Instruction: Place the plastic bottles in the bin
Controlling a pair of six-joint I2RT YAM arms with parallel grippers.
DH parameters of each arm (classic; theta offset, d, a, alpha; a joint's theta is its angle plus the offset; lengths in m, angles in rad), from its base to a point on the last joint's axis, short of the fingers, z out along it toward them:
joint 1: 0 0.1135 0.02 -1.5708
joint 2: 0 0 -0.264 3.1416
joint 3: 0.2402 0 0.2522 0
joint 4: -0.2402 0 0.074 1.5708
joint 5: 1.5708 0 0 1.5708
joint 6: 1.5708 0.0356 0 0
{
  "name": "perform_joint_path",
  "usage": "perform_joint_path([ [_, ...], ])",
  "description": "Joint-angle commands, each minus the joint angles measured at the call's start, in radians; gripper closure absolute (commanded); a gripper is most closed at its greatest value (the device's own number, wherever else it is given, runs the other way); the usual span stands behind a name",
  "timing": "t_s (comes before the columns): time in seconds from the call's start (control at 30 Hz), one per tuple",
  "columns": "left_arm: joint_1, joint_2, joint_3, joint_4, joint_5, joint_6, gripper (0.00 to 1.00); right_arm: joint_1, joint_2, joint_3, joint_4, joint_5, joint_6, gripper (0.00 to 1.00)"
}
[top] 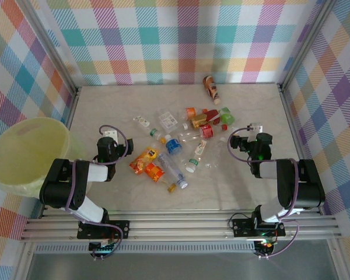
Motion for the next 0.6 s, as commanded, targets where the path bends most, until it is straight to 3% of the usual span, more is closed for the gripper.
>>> perform_joint_path([
  [0.0, 0.012, 0.003, 0.025, 0.034, 0.007, 0.011, 0.0, 0.008, 0.009, 0.017, 0.02, -0.02, 0.004, 0.0],
  [0.17, 0.011, -0.082, 0.111, -0.195, 0.01, 0.013, 0.0, 0.008, -0.013, 0.024, -0.006, -0.027, 0.001, 0.0],
  [0.37, -0.008, -0.246, 0.14, -0.351, -0.015, 0.019, 0.0, 0.008, -0.144, 0.099, -0.26, 0.004, 0.014, 0.0],
  [0.47, -0.017, -0.304, 0.178, -0.426, -0.056, -0.037, 0.0, 0.007, -0.197, 0.124, -0.344, 0.041, 0.054, 0.0],
  [0.57, -0.038, -0.34, 0.247, -0.547, -0.08, -0.117, 0.0, 0.007, -0.262, 0.191, -0.543, 0.084, 0.163, 0.0],
])
